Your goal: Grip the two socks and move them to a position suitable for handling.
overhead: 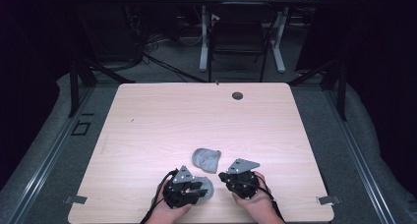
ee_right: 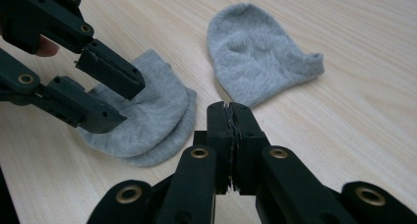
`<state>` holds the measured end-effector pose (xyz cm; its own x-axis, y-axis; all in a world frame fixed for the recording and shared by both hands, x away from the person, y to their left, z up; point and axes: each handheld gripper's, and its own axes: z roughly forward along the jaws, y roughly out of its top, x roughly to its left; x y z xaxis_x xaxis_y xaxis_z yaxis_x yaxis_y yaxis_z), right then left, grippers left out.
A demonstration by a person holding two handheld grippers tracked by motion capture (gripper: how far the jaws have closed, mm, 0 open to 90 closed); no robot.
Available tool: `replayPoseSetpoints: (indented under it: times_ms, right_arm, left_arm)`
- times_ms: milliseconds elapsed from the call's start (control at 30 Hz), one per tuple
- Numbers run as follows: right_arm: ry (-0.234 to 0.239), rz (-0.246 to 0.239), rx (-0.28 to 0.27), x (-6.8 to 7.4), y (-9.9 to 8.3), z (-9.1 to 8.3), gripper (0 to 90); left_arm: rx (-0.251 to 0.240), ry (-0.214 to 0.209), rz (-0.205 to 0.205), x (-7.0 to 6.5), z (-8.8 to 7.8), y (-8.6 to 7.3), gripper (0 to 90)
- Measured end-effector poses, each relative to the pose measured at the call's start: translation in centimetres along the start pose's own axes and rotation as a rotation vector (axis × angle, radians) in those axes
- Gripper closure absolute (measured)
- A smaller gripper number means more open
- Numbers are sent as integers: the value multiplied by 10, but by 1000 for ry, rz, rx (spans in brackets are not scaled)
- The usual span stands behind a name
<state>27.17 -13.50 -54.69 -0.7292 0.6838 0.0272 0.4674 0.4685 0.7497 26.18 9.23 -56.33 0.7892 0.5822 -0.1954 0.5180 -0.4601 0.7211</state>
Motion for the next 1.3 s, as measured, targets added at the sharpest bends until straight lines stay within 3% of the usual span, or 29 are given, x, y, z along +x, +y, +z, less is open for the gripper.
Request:
replayPoseSetpoints:
  times_ms: [267,533,767,1300]
  right_arm:
    - [10,3,17,0,-4,8,879]
    - [21,8,18,4,-5,11,879]
    - [21,2,20,7,-5,13,879]
    - [66,-14,41,15,-6,25,879]
  left_arm:
    - [32,5,11,2,10,-6,720]
    - [30,37,35,4,10,-8,860]
    - [29,45,52,3,10,-8,900]
    - [-62,31,43,5,-16,-1,900]
